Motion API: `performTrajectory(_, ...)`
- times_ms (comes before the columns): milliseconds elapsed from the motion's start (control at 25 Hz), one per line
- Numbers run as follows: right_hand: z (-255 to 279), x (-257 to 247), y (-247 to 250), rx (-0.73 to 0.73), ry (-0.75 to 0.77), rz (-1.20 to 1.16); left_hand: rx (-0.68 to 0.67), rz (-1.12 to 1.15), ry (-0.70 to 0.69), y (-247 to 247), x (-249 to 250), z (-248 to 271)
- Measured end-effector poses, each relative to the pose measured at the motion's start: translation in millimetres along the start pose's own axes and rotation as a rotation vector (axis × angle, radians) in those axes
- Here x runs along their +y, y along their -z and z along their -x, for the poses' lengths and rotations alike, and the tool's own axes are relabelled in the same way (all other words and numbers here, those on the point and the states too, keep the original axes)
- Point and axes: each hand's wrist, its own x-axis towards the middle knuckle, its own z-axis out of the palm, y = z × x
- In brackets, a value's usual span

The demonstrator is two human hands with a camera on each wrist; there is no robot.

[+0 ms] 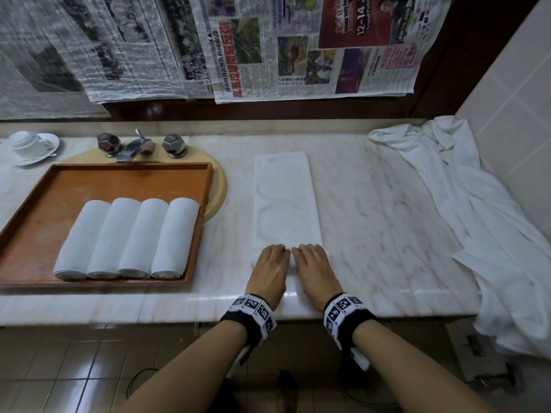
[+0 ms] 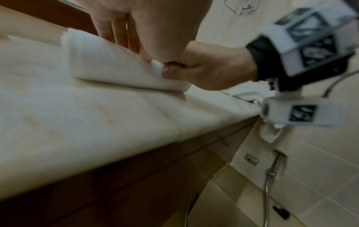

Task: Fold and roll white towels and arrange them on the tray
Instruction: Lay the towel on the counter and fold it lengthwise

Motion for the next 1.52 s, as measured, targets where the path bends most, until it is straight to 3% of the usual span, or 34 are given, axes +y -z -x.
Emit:
performTrajectory(120, -1, 7, 2, 0.029, 0.064, -0.074, 0.043, 0.003, -0.061, -13, 1, 23)
performTrajectory(240, 6, 10, -2, 0.025, 0.036, -0.137, 0.028, 0.02, -0.102, -16, -1, 33)
performTrajectory(360, 16, 4, -5, 0.033, 0.032, -0.042, 0.04, 0.004, -0.134, -15, -5, 27)
performTrajectory(480, 23, -5, -4, -0.026, 0.014, 0.042, 0.038, 0.005, -0.12, -7, -6, 8)
performTrajectory(600, 9, -2, 1, 0.004, -0.043, -0.011, -0.014, 0.006, -0.045, -2, -5, -6)
performTrajectory(800, -10, 1, 20, -0.194, -0.1, -0.082, 0.079, -0.01, -0.108, -16, 0, 29)
performTrajectory(1040, 23, -17, -5, 0.028, -0.08, 0.011, 0.099, -0.031, -0.157, -10, -6, 8)
performTrajectory(1280, 5, -1, 6, -0.007, -0.038, -0.03, 0.118, -0.046, -0.047, -16, -5, 3)
performTrajectory(1520, 0, 0, 14, -0.105, -0.09, -0.067, 0.075, -0.031, -0.086, -26, -11, 27)
